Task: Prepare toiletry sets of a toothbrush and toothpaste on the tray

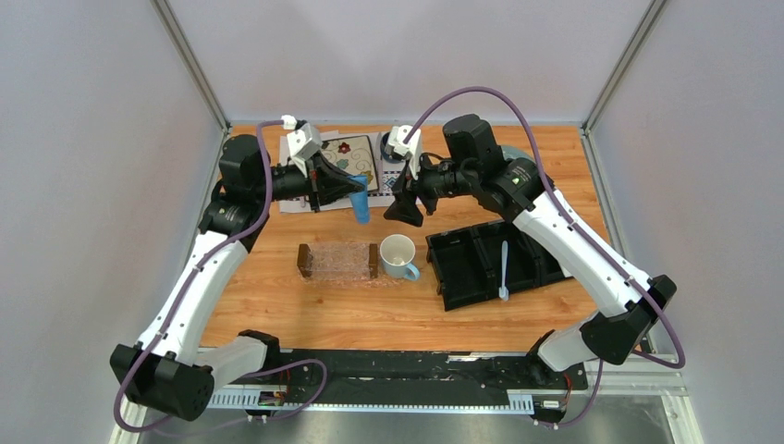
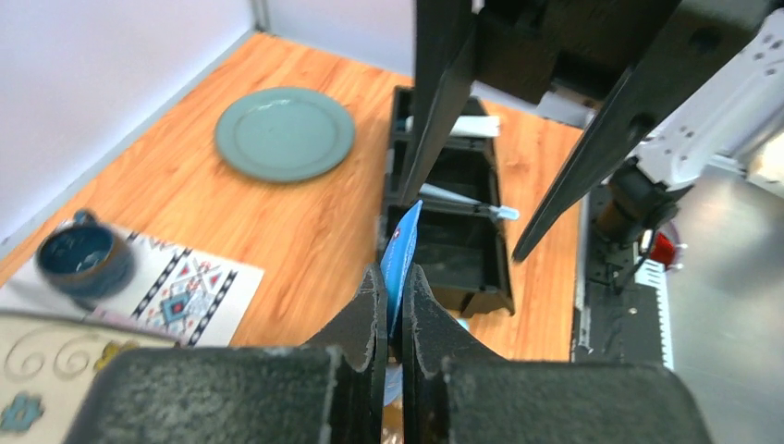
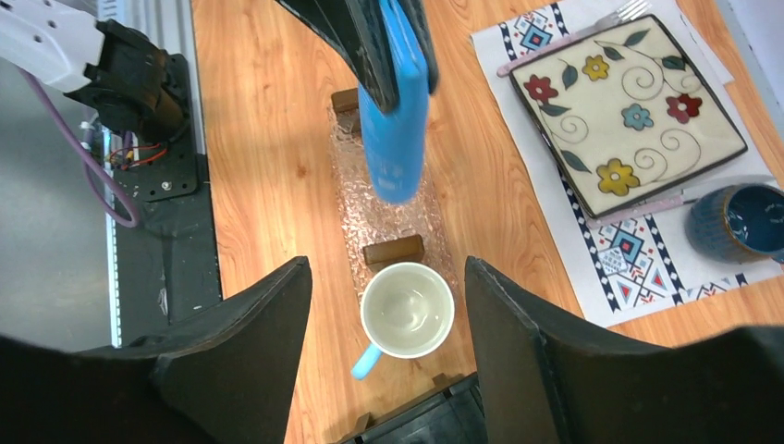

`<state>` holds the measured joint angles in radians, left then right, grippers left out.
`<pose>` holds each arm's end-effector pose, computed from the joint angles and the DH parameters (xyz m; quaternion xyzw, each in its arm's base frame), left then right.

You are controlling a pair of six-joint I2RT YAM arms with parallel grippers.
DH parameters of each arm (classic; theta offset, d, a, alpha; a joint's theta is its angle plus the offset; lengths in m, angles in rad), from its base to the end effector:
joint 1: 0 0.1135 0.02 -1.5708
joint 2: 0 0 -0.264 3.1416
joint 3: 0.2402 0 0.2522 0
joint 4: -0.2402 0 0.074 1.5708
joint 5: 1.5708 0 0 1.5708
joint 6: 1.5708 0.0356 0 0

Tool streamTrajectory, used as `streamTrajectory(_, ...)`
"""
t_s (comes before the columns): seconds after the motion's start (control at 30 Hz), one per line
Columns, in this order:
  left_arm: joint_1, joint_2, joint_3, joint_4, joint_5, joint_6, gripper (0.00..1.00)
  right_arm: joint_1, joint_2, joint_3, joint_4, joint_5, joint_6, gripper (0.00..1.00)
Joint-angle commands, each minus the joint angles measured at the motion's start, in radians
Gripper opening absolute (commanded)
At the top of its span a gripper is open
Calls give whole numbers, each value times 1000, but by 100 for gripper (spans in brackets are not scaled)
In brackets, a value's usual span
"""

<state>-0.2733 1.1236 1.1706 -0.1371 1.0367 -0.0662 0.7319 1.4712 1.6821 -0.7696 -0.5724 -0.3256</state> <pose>0.2223 -0.0941 0.4147 0.3987 0.6033 -0.4595 0.5157 0.2169 0.2207 0.4311 -0.5414 0.6555 0.3357 0.4056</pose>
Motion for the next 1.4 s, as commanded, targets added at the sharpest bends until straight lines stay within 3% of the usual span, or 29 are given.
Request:
streamTrajectory(0.0, 61, -114, -100, 50, -52, 66, 0, -3, -63, -30, 12, 57, -35, 66)
streamTrajectory(0.23, 117, -240, -328, 134, -110, 66, 0, -26, -94, -85, 32, 60, -27, 66)
streamTrajectory(0.43, 152, -291, -422, 133, -151, 112, 0, -46, -132, -140, 55, 72, -29, 66)
streamTrajectory(0.77, 201, -329, -561, 287, -191, 109, 0, -92, -175, -213, 69, 83, -35, 67)
streamTrajectory(1.03, 267, -334, -658, 424, -138, 43, 0, -120, -181, -245, 81, 78, -35, 67)
streamTrajectory(1.37, 394, -395, -704, 395, -35, 28, 0, -134, -173, -263, 92, 82, -43, 67)
